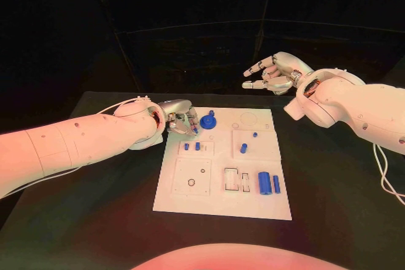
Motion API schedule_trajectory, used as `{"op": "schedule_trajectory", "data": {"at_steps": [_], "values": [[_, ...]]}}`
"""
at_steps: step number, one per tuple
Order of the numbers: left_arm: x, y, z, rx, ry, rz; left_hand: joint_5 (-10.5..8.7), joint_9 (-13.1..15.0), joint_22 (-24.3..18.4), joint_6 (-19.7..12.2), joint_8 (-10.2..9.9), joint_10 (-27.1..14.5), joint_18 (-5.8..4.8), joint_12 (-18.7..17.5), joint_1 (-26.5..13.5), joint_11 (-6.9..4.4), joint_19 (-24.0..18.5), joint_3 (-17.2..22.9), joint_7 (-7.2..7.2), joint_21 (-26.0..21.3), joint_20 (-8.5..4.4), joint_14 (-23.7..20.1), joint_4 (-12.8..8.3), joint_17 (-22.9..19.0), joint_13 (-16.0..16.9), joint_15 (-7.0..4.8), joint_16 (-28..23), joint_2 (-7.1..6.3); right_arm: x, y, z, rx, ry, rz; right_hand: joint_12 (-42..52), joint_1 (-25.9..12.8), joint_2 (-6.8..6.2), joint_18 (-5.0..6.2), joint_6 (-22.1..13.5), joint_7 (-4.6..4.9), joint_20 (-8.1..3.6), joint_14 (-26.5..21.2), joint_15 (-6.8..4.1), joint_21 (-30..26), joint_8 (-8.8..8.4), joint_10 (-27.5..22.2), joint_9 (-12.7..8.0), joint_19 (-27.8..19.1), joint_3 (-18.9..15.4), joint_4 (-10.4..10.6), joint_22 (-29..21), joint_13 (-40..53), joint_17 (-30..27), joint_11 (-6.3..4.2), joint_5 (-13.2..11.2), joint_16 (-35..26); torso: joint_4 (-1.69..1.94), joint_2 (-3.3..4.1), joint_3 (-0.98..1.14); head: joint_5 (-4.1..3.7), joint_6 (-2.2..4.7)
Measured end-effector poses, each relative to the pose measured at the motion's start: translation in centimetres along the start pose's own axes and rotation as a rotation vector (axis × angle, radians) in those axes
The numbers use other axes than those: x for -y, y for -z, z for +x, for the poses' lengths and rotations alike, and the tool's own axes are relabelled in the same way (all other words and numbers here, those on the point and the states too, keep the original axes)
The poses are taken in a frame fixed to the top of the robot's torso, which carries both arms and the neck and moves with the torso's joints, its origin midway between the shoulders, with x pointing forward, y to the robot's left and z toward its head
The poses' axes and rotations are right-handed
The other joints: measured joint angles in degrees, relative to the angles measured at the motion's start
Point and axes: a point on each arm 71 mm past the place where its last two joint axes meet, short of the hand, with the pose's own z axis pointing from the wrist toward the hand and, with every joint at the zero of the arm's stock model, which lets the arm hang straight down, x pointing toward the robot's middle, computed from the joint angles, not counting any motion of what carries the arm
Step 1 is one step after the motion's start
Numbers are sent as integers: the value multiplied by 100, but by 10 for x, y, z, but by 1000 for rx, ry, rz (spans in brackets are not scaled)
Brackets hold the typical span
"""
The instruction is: Assemble the parts on the task board
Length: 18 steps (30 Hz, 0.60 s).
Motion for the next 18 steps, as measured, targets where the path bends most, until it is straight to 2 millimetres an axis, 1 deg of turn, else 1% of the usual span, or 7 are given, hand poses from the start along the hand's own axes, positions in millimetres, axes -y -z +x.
{"op": "schedule_trajectory", "data": {"at_steps": [5, 8, 18], "values": [[0, -2, 2, -16, 2, -7, 0, -7, 14, 0, -3, 0, 0, -28, 1, 0, 0, 17, 0, 0, 0, 0, 17, 7, 0, 0, 21, -1, 0, 0, 0, 0, 0, 1, 0, 0, 0, 0, 0, 0, 0, 0, 0, 0, 0, 0, 0, 0, 0, 0, 0, 0, 0, 0, 0, 0, -7, 1, 3, 2, -7], [0, -3, 4, -27, 2, -15, 0, -5, 14, 0, -4, 0, 0, -28, -19, 0, 18, 17, 0, 0, -18, 0, 17, 7, 1, 0, 21, -28, 0, 0, 0, -1, 0, 1, 0, 0, 0, 0, 0, 0, 0, 0, 0, 0, 0, 0, 0, 0, 0, 0, 0, 0, 0, 0, 0, 0, -7, 1, 4, 2, -8], [-1, -5, 6, -58, 2, -35, 0, -2, 13, -1, -7, 0, 0, -28, -19, 0, 18, 27, -1, 0, -18, 0, 8, 6, 1, 0, 21, -28, 0, 0, 0, -2, 0, 1, 0, 0, 0, 0, 0, 0, 0, 0, 0, 0, 0, 0, 0, 0, 0, 0, 0, 0, 0, 0, 0, 0, -7, 0, 4, 8, -11]]}}
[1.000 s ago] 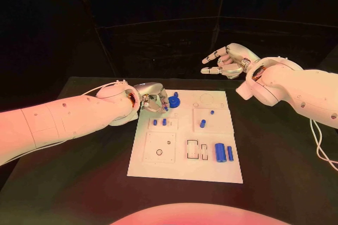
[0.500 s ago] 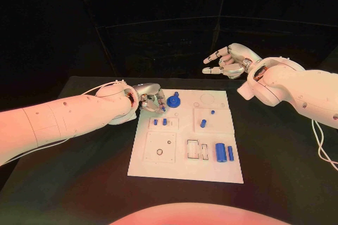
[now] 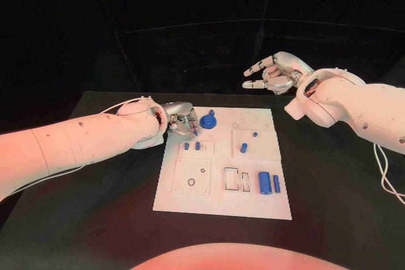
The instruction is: Assemble the parts on the task board
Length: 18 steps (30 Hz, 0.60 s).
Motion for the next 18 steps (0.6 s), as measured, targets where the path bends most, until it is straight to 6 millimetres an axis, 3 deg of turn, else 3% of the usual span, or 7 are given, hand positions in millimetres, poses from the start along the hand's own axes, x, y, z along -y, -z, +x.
{"op": "schedule_trajectory", "data": {"at_steps": [15, 18], "values": [[1, 0, 0, -8, 0, -4, 0, -4, 3, 21, -22, 21, 0, -23, -28, 21, 0, 28, 21, 0, 0, 0, -30, -1, 14, 0, 0, -28, 0, 0, 0, -1, 0, 0, 0, 0, 0, -1, 0, 0, 0, 0, 0, 0, 0, 0, 0, 0, 0, 0, 0, 0, 0, 0, 0, 0, 9, -1, -3, -1, -10], [1, -1, 0, -8, 0, -5, 1, -28, 8, -69, -109, 9, -88, -97, -70, 33, 0, 69, 109, 0, 0, 0, -21, -10, 11, 0, 0, -69, 0, 0, 0, -1, 0, 0, 0, 0, 0, 0, 0, 0, 0, 0, 0, 0, 0, 0, 0, 0, 0, 0, 0, 0, 0, 0, 0, 0, 9, -1, -3, 7, -11]]}}
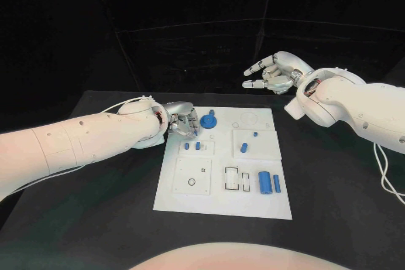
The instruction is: Assemble the parts on the task board
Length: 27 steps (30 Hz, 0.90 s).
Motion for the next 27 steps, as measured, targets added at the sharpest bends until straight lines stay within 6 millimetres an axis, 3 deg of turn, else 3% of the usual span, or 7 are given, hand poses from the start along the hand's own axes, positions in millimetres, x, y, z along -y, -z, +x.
{"op": "schedule_trajectory", "data": {"at_steps": [7, 19, 27], "values": [[-1, -1, 2, -9, 0, -4, 1, -108, 7, -250, -203, -110, 0, -145, -98, 110, 1, 103, 66, 0, 40, 1, -25, -52, -20, 42, 0, -45, 0, 0, 0, 0, 0, 1, 0, 0, 0, 0, 0, 0, 0, 0, 0, 0, 0, 0, 0, 0, 0, 0, 0, 0, 5, 0, 0, 0, -6, 0, 0, 1, -2], [-4, 0, 2, -16, 8, -9, 1, -122, 15, -312, -300, -204, 1, -257, -190, 100, -16, 119, 45, 0, 57, 21, -41, -134, -19, 63, 0, -137, 2, 1, -2, 2, 1, 3, 0, 0, 0, 0, 0, 0, 0, 0, 0, 0, 0, 0, 0, 0, 0, 0, 0, 0, 4, 0, 0, 0, -7, -5, 3, -21, 2], [-9, 4, 1, -13, 13, -18, 1, -133, -10, -482, -435, -434, 1, -418, -250, 160, -42, 189, 65, -1, 83, 4, -80, -190, -34, 87, 0, -197, 5, 3, -5, 7, 3, 12, -53, 40, 40, 0, 0, 0, 0, 0, 0, -29, 30, -50, 0, 0, -39, -9, -27, -58, 3, -36, 0, -32, -5, -5, 0, -22, 17]]}}
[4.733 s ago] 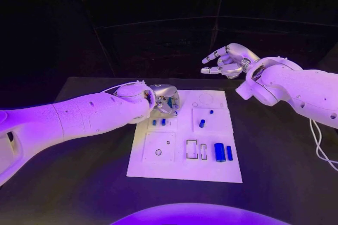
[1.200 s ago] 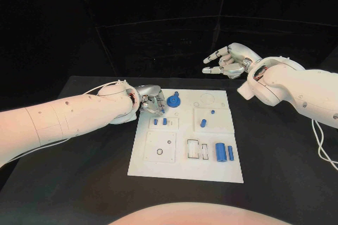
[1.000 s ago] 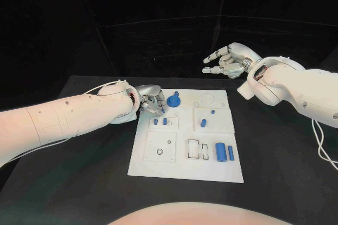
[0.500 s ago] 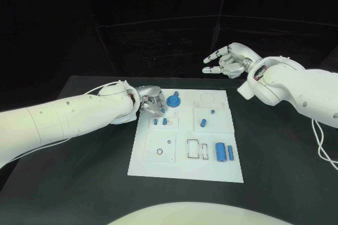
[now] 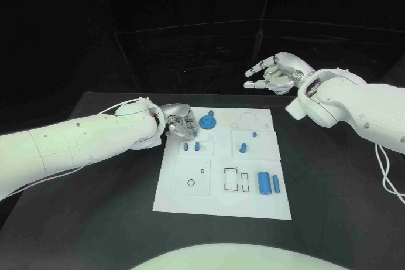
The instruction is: Assemble the parts on the task board
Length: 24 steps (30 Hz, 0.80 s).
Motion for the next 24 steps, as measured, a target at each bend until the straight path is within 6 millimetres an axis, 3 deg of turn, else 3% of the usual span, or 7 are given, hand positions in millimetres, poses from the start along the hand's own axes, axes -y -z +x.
{"op": "schedule_trajectory", "data": {"at_steps": [3, 7, 11, 12, 15, 20, 24], "values": [[-5, 3, -2, 7, 5, -9, 0, -11, -38, -346, -171, -445, 0, -228, 49, 86, -11, 14, -65, -51, 53, 0, -67, -66, -9, 97, 0, -96, 4, 2, -3, 6, 3, 11, -600, 77, 77, 1, -19, -18, 19, 0, 0, -146, 29, -522, 0, -131, -34, -34, -255, -664, 0, 3, 0, -105, 3, 0, -4, -4, 7], [-15, 9, -6, 26, 22, -27, 0, -10, -63, -598, -198, -760, 1, -323, 65, 149, -11, -48, -133, -76, 95, -13, -128, -91, -9, 129, 0, -111, 9, 5, -8, 13, 10, 28, -1692, 248, 153, 93, -19, -19, -17, 0, 0, -403, 85, -1311, 0, -307, -63, -63, -693, -1844, -1, -26, 0, -303, 4, 0, -7, -8, 21], [-24, 15, -14, 59, 54, -42, 0, -9, -79, -621, -198, -792, 1, -326, 69, 165, -17, -51, -129, -97, 100, 7, -131, -99, 0, 150, 0, -108, 14, 10, -13, 17, 24, 48, -2707, 575, 240, 105, 130, -94, -73, 33, -33, -544, 179, -1933, 10, -363, 63, -221, -905, -2869, 0, -77, 0, -437, 6, -3, -5, -14, 44], [-28, 18, -16, 70, 68, -46, 0, -2, -79, -601, -197, -792, 1, -325, 97, 165, -17, -64, -95, -97, 100, 7, -144, -99, 9, 150, 0, -79, 16, 12, -14, 17, 34, 54, -3041, 735, 278, 182, 244, -89, -82, 11, -54, -593, 211, -2010, 14, -371, 197, -315, -977, -3166, -1, -98, -52, -510, 7, -3, -6, -16, 48], [-37, 25, -21, 101, 123, -53, 0, 42, -88, -364, -79, -554, 1, -127, 141, 124, -17, -31, 51, -117, 100, 7, -171, -99, 53, 150, 0, -35, 19, 18, -16, 9, 70, 66, -3667, 882, 305, 181, 548, -131, -103, 17, -93, -633, 267, -2081, 12, -392, 509, -407, -1052, -3725, -1, -127, -85, -635, 7, -4, -6, -43, 77], [-41, 34, -28, 167, 294, -10, 0, 97, -276, 115, 138, 123, 0, 271, 48, 30, -69, 128, 103, -313, 102, -3, -95, -141, 146, 115, -7, 118, 19, 29, -9, -26, 165, 69, -4672, 893, 153, 181, 963, -191, -125, 12, -117, -694, 267, -1903, -15, -370, 1040, -476, -1093, -4656, -1, -159, -141, -733, -1, -7, -6, -207, 160], [-34, 39, -31, 219, 493, 80, 0, 80, -976, 177, 159, 182, 134, 341, 1, 10, -426, 151, 103, -1001, 93, -227, -71, -841, 149, 83, -385, 165, 22, 39, 5, -63, 265, 66, -5325, 780, -21, 180, 1166, -211, -125, 12, -117, -700, 231, -1698, -20, -370, 1381, -502, -1096, -5235, -1, -158, -141, -748, -3, -7, -6, -374, 221]]}}
